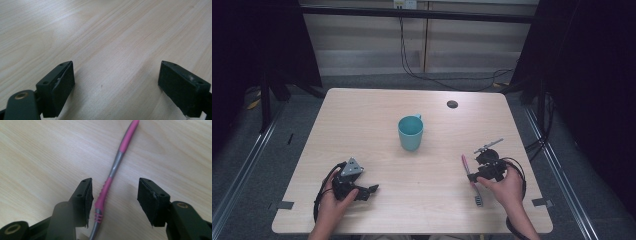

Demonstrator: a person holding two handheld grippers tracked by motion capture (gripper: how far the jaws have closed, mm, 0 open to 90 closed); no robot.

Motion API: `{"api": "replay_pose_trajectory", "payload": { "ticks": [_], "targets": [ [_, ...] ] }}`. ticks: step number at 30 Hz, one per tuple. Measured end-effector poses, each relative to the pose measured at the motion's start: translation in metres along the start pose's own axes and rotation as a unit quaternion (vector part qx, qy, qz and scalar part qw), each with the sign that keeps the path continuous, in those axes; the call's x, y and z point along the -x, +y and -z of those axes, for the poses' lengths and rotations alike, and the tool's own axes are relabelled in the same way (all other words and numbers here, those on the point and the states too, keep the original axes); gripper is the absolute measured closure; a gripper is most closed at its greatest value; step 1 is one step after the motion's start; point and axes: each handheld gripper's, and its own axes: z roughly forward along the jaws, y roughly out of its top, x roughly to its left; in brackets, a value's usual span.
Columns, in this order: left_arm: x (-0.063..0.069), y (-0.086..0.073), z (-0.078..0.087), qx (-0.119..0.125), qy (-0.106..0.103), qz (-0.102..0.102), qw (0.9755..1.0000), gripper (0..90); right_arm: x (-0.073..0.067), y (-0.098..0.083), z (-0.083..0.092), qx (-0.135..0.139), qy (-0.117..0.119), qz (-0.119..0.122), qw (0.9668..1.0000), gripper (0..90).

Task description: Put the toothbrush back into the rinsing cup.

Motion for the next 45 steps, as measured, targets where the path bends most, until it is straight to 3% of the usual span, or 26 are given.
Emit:
{"api": "replay_pose_trajectory", "payload": {
  "ticks": [16, 25, 28, 45],
  "targets": [
    [0.0, 0.0, 0.0, 0.0, 0.0, 0.0, 1.0, 13.5, -0.008, 0.001, -0.011, -0.042, 0.014, -0.022, 0.9988, 59.0],
    [0.0, 0.0, 0.0, 0.0, 0.0, 0.0, 1.0, 13.5, -0.012, 0.001, -0.014, -0.054, 0.001, -0.013, 0.9984, 69.6],
    [0.0, 0.0, 0.0, 0.0, 0.0, 0.0, 1.0, 13.5, -0.013, 0.002, -0.014, -0.056, -0.013, -0.004, 0.9984, 80.3],
    [0.0, 0.0, 0.0, 0.0, 0.0, 0.0, 1.0, 13.5, -0.013, 0.003, -0.014, -0.061, -0.007, 0.011, 0.9981, 81.6]
  ]
}}
